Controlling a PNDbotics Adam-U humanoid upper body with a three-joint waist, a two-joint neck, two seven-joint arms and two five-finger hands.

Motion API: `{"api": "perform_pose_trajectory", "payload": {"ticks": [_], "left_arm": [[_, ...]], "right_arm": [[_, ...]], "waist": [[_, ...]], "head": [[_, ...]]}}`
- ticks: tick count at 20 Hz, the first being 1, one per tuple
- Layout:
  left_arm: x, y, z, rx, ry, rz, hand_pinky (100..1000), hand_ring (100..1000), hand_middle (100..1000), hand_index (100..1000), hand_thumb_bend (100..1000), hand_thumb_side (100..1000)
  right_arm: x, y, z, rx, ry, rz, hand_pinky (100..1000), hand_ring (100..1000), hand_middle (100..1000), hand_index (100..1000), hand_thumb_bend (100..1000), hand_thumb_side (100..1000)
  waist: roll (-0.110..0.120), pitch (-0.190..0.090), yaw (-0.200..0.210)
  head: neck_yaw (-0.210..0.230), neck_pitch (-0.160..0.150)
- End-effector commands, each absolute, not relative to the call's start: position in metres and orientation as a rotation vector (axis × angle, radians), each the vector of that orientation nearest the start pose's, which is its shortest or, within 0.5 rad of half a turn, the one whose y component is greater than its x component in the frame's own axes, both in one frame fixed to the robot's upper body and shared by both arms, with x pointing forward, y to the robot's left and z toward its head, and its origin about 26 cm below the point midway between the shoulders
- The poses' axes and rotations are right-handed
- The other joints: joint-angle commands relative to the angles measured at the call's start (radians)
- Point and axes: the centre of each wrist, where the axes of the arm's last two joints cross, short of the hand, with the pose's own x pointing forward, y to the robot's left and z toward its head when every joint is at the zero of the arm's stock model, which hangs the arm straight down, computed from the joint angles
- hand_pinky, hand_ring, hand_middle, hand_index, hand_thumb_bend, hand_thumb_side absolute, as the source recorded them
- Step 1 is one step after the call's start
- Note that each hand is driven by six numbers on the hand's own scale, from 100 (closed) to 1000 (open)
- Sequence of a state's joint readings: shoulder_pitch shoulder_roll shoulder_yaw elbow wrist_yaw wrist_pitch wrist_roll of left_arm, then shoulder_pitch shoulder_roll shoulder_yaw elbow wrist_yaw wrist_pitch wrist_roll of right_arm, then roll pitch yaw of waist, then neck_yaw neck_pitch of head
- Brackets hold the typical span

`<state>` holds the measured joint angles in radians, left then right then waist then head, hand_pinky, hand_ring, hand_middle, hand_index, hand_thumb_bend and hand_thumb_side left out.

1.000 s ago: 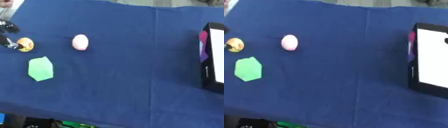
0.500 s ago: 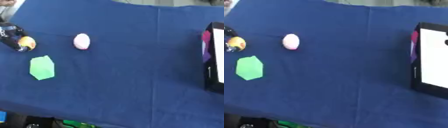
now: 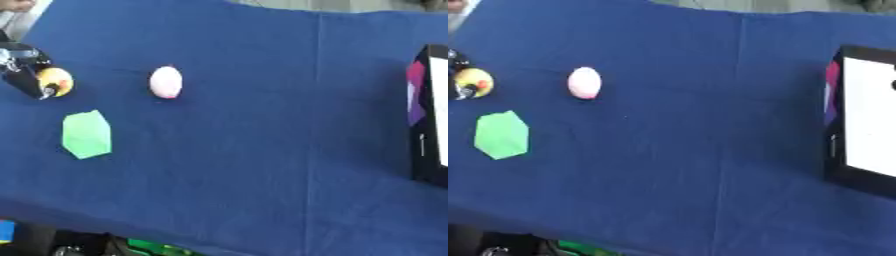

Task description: Pick up the objects with one hand, pass them to the other hand, and then place them into the box on the other side of the table.

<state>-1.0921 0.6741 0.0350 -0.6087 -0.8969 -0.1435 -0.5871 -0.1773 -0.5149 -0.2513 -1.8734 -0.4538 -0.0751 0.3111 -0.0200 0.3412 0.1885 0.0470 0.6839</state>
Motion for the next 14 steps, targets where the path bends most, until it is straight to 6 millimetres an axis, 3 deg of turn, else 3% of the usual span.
{"api": "perform_pose_trajectory", "payload": {"ticks": [1, 6, 11, 12, 14], "left_arm": [[0.463, 0.421, 0.300, 0.936, -1.208, -1.175, 837, 764, 591, 571, 100, 111], [0.452, 0.386, 0.323, 0.938, -1.483, -1.115, 836, 742, 584, 568, 100, 165], [0.446, 0.323, 0.309, 0.872, -1.735, -1.110, 834, 712, 576, 568, 100, 239], [0.445, 0.314, 0.304, 0.858, -1.769, -1.100, 834, 712, 576, 568, 100, 239], [0.442, 0.286, 0.291, 0.813, -1.861, -1.074, 833, 698, 569, 565, 100, 284]], "right_arm": [[0.288, -0.375, 0.205, 0.068, -2.196, 0.429, 1000, 1000, 1000, 1000, 100, 571], [0.291, -0.368, 0.228, 0.112, -2.270, 0.475, 1000, 1000, 1000, 1000, 100, 522], [0.294, -0.348, 0.279, 0.170, -2.382, 0.622, 1000, 1000, 1000, 1000, 100, 334], [0.294, -0.344, 0.287, 0.173, -2.391, 0.663, 1000, 1000, 1000, 1000, 100, 334], [0.295, -0.332, 0.308, 0.162, -2.399, 0.827, 1000, 1000, 1000, 1000, 100, 113]], "waist": [[0.004, -0.025, 0.003], [0.001, -0.029, 0.001], [-0.002, -0.037, -0.002], [-0.003, -0.038, -0.003], [-0.007, -0.041, -0.005]], "head": [[-0.027, -0.003], [-0.090, -0.002], [-0.123, -0.001], [-0.125, 0.000], [-0.132, -0.002]]}}
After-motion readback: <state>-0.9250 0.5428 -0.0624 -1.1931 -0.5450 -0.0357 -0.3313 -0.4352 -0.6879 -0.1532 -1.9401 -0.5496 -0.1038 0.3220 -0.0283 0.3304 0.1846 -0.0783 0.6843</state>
